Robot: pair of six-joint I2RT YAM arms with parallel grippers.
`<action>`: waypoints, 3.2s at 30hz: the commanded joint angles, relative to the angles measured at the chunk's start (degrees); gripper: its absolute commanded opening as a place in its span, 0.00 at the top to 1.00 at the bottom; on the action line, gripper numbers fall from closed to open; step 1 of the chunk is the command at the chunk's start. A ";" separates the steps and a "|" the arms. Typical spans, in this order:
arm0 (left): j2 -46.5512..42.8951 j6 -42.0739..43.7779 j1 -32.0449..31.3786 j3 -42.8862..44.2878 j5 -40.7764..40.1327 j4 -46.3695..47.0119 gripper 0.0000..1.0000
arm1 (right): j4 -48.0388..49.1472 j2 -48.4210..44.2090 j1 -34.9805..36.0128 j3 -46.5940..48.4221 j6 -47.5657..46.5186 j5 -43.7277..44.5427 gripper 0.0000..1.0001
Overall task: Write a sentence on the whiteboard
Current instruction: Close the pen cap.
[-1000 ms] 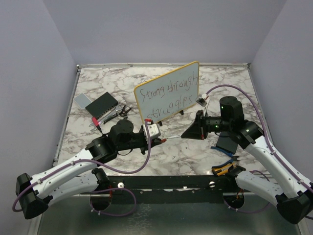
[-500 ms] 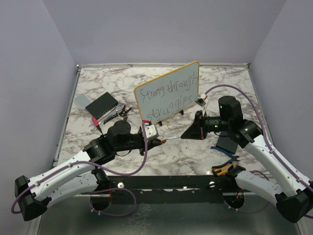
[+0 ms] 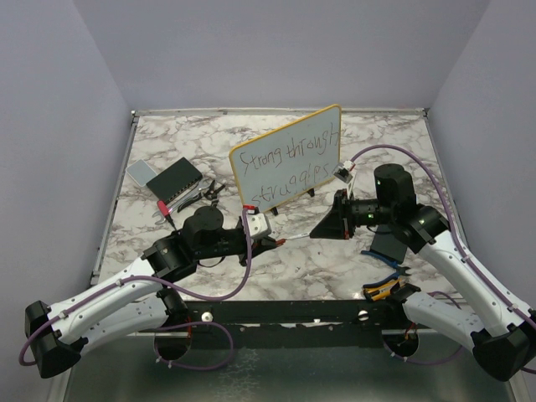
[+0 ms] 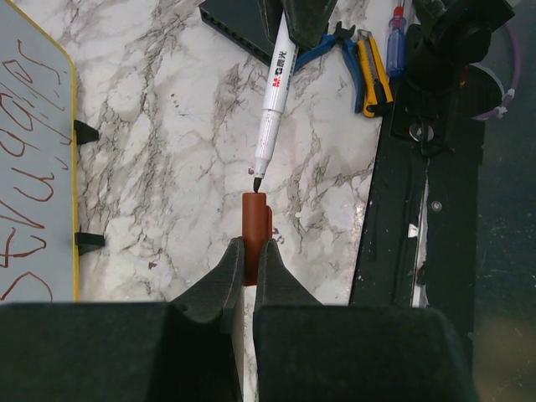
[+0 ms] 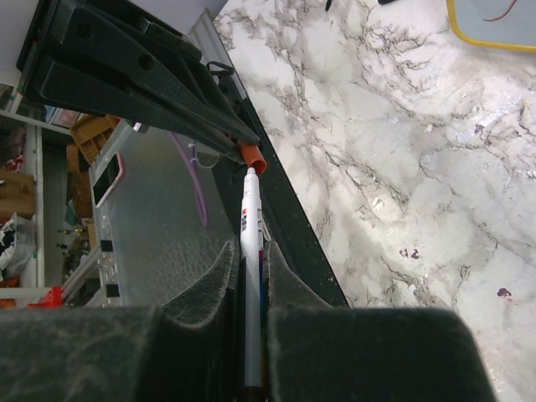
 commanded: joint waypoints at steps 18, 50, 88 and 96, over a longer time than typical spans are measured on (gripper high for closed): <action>-1.53 -0.13 0.25 -0.65 2.94 2.06 1.00 | 1.78 1.05 -0.15 -1.19 0.71 -4.84 0.99; -0.39 -1.83 0.24 0.01 6.96 6.12 1.00 | 8.57 5.08 -0.12 -5.78 2.38 -12.32 0.99; 1.72 -8.13 0.66 -1.03 -0.20 13.57 1.00 | 23.27 9.00 4.82 -12.15 10.47 -13.01 0.98; 1.63 -8.48 1.41 -1.22 -0.43 14.07 1.00 | 23.84 10.80 7.41 -12.00 10.57 -11.94 0.98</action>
